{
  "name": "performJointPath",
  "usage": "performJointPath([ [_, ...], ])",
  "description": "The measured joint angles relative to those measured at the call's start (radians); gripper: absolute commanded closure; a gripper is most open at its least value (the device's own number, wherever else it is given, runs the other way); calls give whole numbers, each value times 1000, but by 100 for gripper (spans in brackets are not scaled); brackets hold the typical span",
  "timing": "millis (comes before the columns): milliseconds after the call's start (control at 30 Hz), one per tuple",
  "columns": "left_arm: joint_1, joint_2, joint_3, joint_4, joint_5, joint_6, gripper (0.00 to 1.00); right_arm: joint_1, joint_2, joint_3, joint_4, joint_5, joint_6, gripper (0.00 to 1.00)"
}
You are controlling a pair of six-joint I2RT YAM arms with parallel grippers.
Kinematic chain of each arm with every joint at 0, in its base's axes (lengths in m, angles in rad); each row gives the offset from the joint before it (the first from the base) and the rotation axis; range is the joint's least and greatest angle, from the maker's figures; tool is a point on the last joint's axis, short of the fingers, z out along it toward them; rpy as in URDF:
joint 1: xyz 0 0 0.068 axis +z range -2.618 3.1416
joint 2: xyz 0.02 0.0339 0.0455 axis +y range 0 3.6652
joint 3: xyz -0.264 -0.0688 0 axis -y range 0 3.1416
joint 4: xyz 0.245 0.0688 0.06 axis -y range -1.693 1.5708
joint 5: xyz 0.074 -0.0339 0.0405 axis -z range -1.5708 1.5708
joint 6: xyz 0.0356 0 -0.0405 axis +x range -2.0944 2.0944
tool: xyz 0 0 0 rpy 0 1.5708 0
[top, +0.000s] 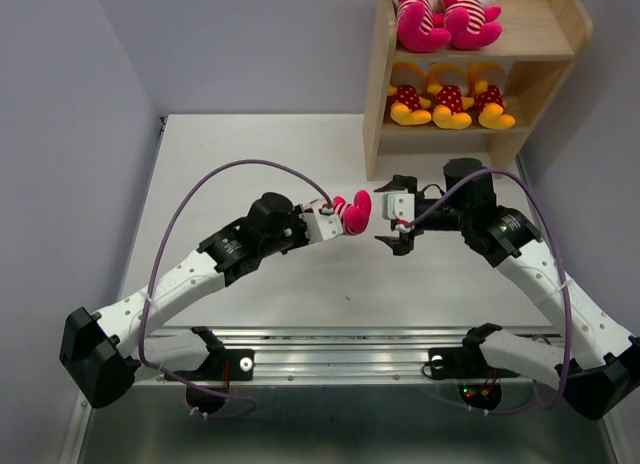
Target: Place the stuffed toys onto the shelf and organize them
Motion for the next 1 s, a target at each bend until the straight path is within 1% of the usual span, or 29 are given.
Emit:
performJointPath([
  [133, 1, -64, -76, -22, 48, 154, 100, 0, 50, 51, -142, -79, -217, 0],
  [233, 1, -95, -84, -29, 93, 211, 100, 0, 108, 109, -251, -138, -352, 0],
  [433, 1, -100, -84, -25, 187, 276, 100, 5, 182, 135, -388, -207, -511, 0],
  [533, 1, -100, -84, -24, 220, 294, 100, 14, 216, 145, -435, -219, -564, 3],
  [600, 1, -97, -84, -23, 233, 305, 100, 30, 229, 149, -454, -222, -581, 7],
  [633, 1, -94, -84, -23, 236, 308, 100, 46, 233, 152, -462, -222, -589, 11],
  [733, 1, -75, -84, -9, 243, 320, 100, 87, 235, 157, -484, -219, -606, 17],
  [767, 1, -67, -84, -5, 244, 322, 100, 101, 235, 158, -491, -217, -607, 22],
  [833, 1, -57, -84, 0, 242, 326, 100, 115, 235, 158, -500, -212, -605, 26],
  [867, 1, -55, -84, 3, 241, 326, 100, 116, 236, 160, -505, -211, -604, 31],
  [933, 1, -53, -84, 12, 235, 327, 100, 121, 240, 173, -515, -206, -602, 35],
  [1000, 1, -53, -84, 19, 225, 328, 100, 122, 242, 179, -514, -201, -598, 37],
])
